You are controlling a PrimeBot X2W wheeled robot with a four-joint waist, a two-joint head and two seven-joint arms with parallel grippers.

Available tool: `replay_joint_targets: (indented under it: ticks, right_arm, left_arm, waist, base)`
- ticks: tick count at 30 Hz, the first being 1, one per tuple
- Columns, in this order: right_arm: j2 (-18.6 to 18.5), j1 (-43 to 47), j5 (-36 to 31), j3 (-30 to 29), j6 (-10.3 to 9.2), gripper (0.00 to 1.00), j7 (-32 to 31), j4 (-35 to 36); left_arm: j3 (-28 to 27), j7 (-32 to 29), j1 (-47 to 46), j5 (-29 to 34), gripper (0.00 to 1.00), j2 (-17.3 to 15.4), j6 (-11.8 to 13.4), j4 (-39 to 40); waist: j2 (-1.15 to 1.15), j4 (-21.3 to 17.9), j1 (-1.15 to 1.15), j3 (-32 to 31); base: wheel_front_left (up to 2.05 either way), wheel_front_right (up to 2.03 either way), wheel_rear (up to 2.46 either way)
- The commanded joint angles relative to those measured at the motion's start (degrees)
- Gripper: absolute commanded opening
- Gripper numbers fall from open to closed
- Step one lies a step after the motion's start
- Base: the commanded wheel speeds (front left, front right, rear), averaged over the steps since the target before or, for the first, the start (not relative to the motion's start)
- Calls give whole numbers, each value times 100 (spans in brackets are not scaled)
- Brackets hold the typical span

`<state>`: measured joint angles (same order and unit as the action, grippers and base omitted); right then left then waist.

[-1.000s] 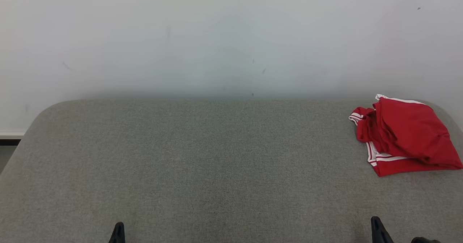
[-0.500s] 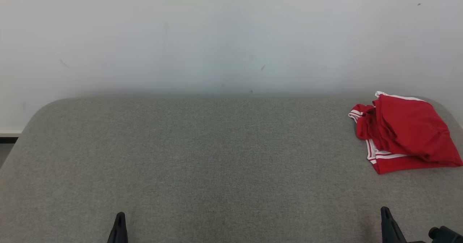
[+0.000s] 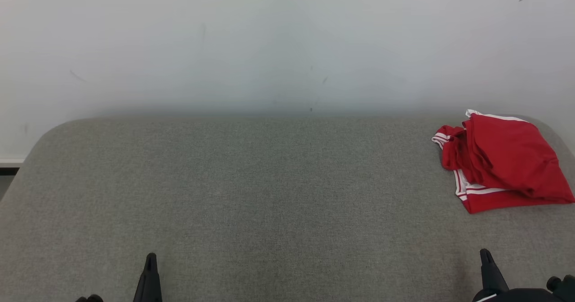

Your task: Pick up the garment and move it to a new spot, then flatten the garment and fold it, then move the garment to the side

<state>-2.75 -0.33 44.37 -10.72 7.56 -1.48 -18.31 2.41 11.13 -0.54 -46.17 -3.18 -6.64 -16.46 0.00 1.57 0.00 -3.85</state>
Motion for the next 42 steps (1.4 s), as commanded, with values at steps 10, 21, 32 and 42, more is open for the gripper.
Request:
replay_joint_targets:
  ticks: [10,21,32,42]
  right_arm:
    - [-24,-330,812,-212,-6,0,-324,18]
    - [-33,-510,1519,-384,-6,0,-624,-12]
    - [-41,-643,2102,-524,-7,0,-869,-37]
    - [-49,-753,2650,-653,-8,0,-1095,-66]
  left_arm:
    - [97,-71,-323,-859,0,4,-45,38]
    - [186,-142,-441,-1627,0,10,-55,22]
    - [250,-197,-544,-2255,0,14,-65,9]
    - [316,-250,-646,-2828,0,18,-74,-1]
  waist:
    - [0,-19,0,51]
    - [0,-39,0,107]
    - [0,-58,0,157]
    - [0,-76,0,208]
  base:
    - [0,0,0]
    - [0,0,0]
    - [0,0,0]
    - [0,0,0]
